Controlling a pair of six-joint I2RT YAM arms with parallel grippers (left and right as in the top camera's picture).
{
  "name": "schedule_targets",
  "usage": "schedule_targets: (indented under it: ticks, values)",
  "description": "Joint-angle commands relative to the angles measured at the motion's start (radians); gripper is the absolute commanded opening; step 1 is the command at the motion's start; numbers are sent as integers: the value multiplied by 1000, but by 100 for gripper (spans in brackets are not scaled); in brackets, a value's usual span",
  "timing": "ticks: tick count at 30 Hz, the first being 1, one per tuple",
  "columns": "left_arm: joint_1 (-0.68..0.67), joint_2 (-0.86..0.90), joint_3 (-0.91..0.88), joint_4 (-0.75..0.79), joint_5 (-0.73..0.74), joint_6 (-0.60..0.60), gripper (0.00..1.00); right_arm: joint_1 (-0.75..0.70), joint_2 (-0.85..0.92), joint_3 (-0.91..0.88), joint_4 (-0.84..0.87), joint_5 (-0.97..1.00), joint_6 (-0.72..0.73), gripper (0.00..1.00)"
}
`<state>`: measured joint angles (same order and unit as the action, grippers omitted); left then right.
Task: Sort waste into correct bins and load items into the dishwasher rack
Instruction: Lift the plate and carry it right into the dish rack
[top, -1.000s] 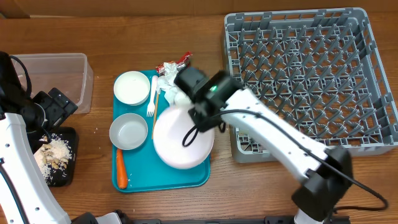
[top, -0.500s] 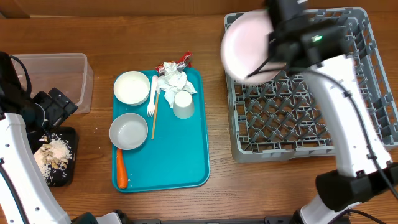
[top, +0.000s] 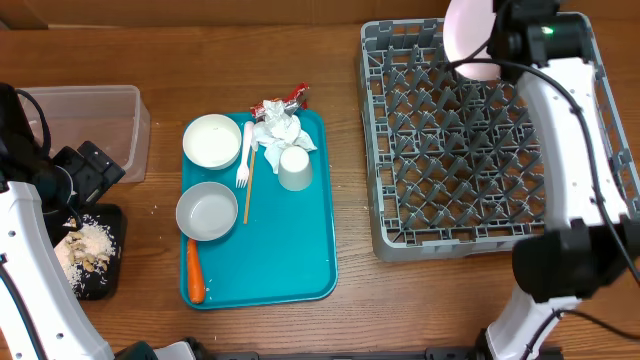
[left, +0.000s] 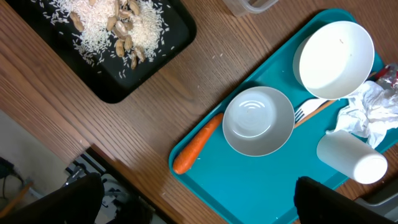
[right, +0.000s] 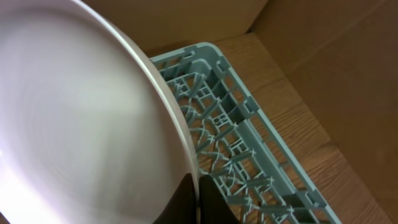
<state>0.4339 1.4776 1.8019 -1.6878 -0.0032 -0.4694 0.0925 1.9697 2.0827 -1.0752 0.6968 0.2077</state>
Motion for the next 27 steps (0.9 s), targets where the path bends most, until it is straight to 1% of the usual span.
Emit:
schedule_targets:
  ticks: [1, 5, 11, 17, 21, 22, 23, 25, 27]
  values:
    - [4, 6, -4, -2, 3, -10, 100, 2, 77, -1, 24, 153, 2, 4]
    - [4, 6, -4, -2, 3, -10, 100, 2, 135, -1, 37, 206, 2, 4]
    - [4, 6, -4, -2, 3, -10, 100, 2, 140, -1, 49, 207, 2, 4]
    - [4, 6, -4, -2, 3, -10, 100, 5, 140, -1, 19, 114, 2, 6]
    - [4, 6, -4, -2, 3, -10, 100, 24, 140, -1, 7, 109, 2, 9]
    - [4, 6, -4, -2, 3, -10, 100, 33, 140, -1, 0, 109, 2, 13]
    - [4, 6, -4, -2, 3, -10, 100, 40, 140, -1, -7, 109, 2, 19]
    - [4, 6, -4, -2, 3, -10, 100, 57, 140, -1, -19, 96, 2, 39]
    - [4, 6, -4, -2, 3, -10, 100, 76, 133, 6, -34, 1, 2, 56]
